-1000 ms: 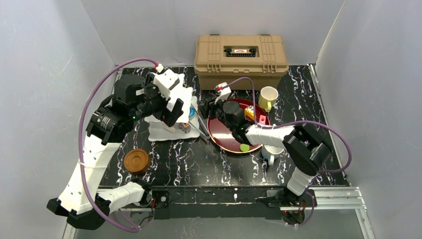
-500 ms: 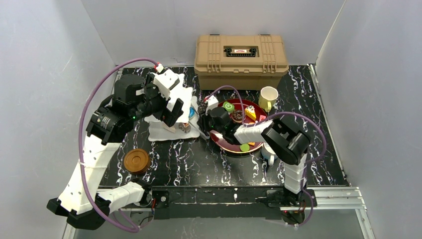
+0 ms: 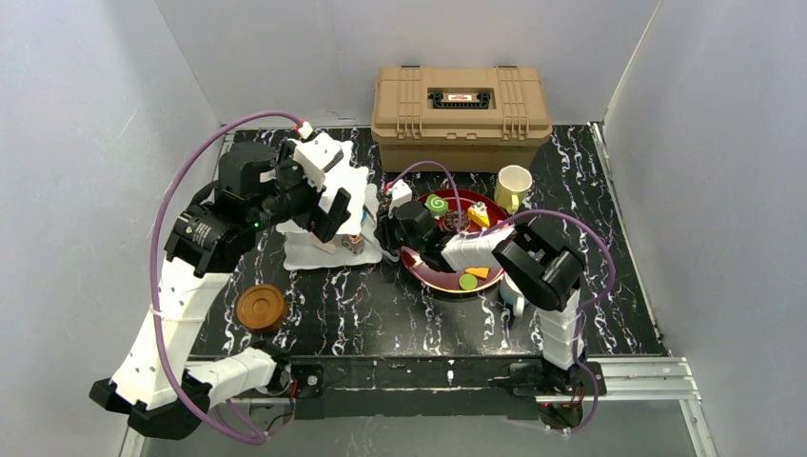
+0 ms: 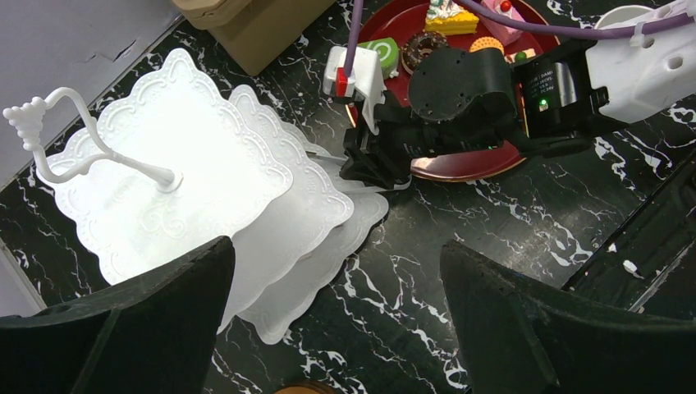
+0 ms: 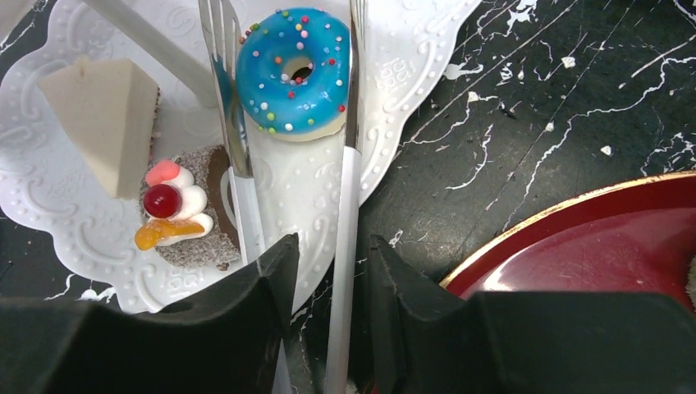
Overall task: Serve the afternoon tea
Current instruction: Pick up the clamp from the desert table.
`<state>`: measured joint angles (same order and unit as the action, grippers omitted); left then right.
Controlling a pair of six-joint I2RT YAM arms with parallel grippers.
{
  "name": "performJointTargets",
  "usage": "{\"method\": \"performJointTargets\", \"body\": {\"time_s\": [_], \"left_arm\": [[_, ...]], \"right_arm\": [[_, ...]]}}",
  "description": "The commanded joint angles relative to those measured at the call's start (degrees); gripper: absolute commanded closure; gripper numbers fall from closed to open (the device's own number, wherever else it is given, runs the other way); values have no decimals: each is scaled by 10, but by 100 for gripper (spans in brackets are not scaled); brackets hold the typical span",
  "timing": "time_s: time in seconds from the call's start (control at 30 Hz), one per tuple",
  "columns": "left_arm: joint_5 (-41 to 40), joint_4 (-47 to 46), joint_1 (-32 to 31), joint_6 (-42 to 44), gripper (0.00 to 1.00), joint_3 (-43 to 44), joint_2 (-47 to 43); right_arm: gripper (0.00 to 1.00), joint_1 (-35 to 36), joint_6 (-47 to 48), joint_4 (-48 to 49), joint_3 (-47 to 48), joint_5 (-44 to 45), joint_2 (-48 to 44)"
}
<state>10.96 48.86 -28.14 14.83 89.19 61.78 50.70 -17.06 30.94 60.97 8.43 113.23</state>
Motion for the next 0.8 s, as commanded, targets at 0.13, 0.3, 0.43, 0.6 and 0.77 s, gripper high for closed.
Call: {"method": "performJointTargets", "body": {"time_s": [0.13,0.3,0.43,0.6,0.77], "left_arm": [[10,0,2,-2,7,5,-5],[9,0,2,-3,7,6,-6],[8,-2,2,-2,7,6,-6],[6,-2,2,1,7,5,-7],[8,-2,2,1,7,8,-6]], "right_arm": [[50,5,22,15,-1,41,-46],[49,5,29,0,22,46,-45],[49,5,28,-34,47,29,-21],[49,5,25,-71,58,6,1],[52,6,29,-114,79,-8,16]]}}
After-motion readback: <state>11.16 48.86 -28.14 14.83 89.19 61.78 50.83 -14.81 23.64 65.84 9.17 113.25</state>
